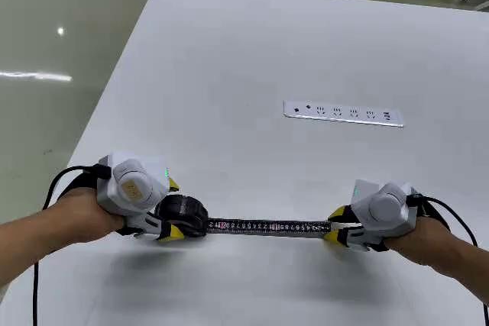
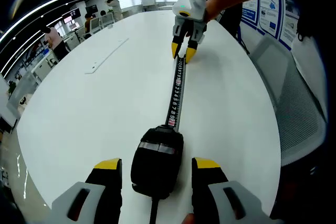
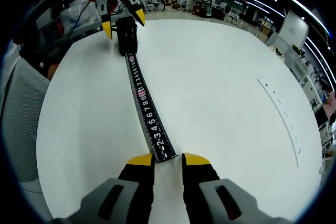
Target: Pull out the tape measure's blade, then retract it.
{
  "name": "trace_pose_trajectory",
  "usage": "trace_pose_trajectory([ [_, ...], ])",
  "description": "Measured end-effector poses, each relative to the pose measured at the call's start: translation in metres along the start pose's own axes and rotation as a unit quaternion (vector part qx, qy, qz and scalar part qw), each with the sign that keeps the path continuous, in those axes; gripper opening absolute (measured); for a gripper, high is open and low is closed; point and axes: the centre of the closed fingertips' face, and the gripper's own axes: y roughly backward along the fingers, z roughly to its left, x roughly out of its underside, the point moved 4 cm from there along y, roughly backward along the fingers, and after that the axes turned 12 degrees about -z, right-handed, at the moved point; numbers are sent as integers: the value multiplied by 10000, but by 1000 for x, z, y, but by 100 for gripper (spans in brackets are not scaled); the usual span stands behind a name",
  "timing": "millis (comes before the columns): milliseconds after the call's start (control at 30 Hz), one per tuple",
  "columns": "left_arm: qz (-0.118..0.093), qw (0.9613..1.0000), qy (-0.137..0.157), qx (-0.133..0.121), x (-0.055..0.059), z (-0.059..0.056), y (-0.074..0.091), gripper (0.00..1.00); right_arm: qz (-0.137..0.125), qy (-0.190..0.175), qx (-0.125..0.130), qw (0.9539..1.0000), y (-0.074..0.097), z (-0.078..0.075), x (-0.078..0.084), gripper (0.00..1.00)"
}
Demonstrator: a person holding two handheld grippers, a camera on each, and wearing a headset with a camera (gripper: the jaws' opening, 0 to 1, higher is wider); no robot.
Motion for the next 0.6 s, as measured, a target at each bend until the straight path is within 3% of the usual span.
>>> trace_pose_trajectory([
  [100, -6, 9999, 95, -140, 1, 1, 1, 54, -32, -109, 95, 9999, 1, -1, 1, 22],
  [333, -31, 9996, 198, -189, 2, 0, 2, 59, -49, -168, 124, 9998, 1, -2, 1, 26],
  [367, -106, 9977, 485, -458, 3, -1, 4, 60, -37, -324, 223, 9992, 3, 1, 3, 26],
  [500, -117, 9975, 504, -478, 3, -1, 4, 62, -41, -356, 243, 9991, 3, 1, 3, 27],
  [600, -212, 9938, 790, -755, 3, -3, 10, 63, -149, -490, 383, 9980, 8, 4, 1, 28],
])
